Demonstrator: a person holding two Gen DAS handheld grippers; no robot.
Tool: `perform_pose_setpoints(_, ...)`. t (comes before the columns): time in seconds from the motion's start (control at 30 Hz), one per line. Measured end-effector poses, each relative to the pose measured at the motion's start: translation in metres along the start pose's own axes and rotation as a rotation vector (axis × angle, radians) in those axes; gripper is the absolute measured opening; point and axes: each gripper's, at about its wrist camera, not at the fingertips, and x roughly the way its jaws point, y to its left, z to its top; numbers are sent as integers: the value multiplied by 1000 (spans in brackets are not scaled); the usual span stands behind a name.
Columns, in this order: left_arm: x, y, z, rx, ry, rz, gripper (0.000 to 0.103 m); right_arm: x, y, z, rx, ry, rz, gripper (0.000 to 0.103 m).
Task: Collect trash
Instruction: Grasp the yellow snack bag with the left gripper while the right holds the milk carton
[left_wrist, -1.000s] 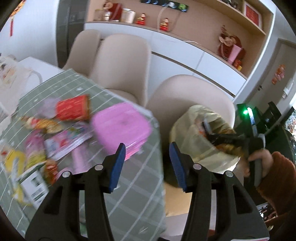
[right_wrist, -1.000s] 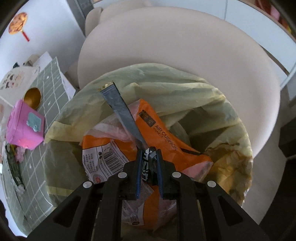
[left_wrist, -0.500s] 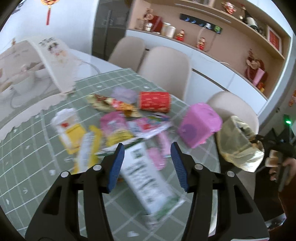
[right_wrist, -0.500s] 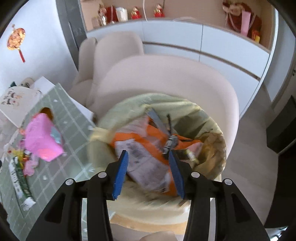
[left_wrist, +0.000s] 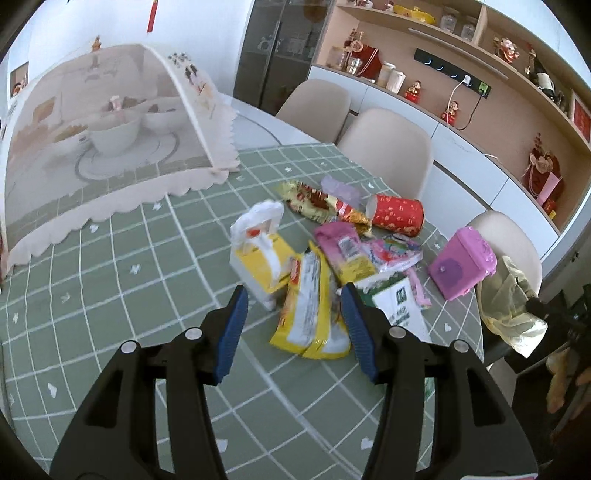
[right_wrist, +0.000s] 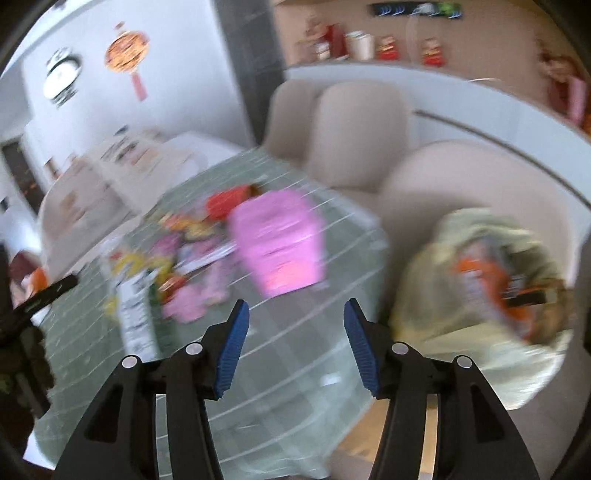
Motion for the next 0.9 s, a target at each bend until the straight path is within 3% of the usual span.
perform_pose_setpoints(0.2,-9,4,-24,-21,21,7,50,41,80,-24,-115,65,140,51)
perform_pose_setpoints(0.4,-29,12,-36,-54,-11,48,50,80,127,-16,-206,124,254,51)
perform_pose_setpoints(0.53,-42,20,-44,-110,-34,91,50,100,152,-11,-332,145,184,51)
perform_pose_setpoints(0.6,-46,27,-49,-169,-24,83,51,112,157,-8,-345,163,151,51)
perform_pose_setpoints(0.67,-48,28,-52,-165,-19,89,52,118,156,-6,-332,171,131,51)
perform_pose_setpoints(0.77,-41,27,-53,-145,-4,84,53,111,143,-7,-297,184,206,49)
perform_pose_setpoints(0.9,-19,15,-48,-103,15,37,53,88,117,-8,-268,152,224,49)
